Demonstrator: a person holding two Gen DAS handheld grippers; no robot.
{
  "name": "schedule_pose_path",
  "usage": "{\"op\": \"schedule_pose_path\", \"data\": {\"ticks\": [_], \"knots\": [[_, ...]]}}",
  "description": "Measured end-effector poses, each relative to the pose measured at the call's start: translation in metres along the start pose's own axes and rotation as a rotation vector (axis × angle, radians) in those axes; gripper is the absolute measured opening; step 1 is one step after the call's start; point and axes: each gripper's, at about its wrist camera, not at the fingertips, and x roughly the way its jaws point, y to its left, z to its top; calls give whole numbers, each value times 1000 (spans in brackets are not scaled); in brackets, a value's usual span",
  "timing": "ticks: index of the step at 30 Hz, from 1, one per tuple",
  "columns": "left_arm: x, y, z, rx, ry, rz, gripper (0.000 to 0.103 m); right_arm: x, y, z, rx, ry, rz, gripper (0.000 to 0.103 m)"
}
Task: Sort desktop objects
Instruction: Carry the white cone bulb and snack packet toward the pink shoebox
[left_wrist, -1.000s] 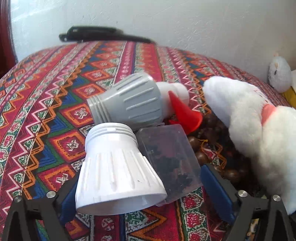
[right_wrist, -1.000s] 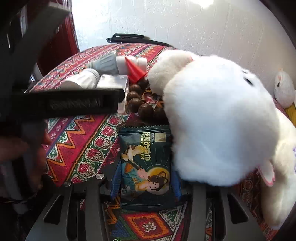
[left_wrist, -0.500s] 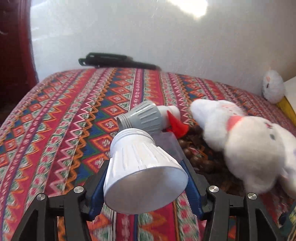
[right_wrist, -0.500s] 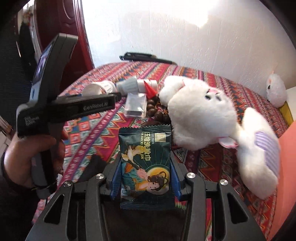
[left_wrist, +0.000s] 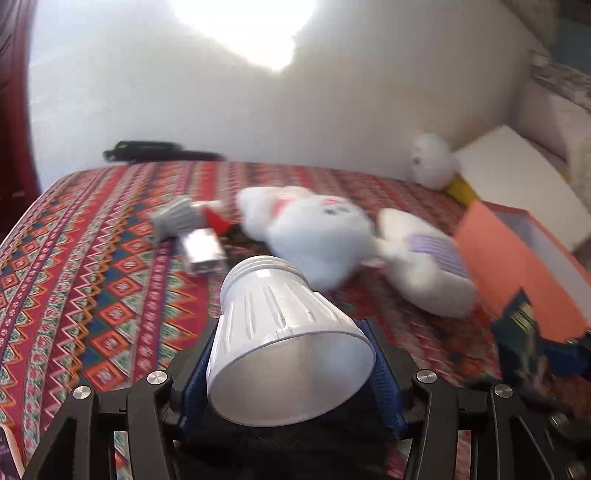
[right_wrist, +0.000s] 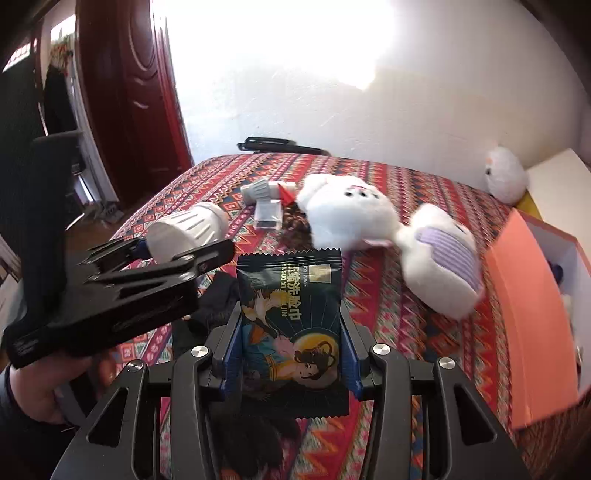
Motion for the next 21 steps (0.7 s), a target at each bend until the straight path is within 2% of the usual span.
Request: {"op": "schedule_pose_path", "data": {"ticks": [9,13,21], "knots": [[-49,-75,-8,115,-21,-143,62,-72,-43,-43,119,-31,-92,47],[-59,-113,-7,168,-18,-214,62,-106,-66,-59,175,-52,-131,47],[-67,-183,-6,285,-29,-288,62,-159,-114,-80,252,-106,-215,47]]}}
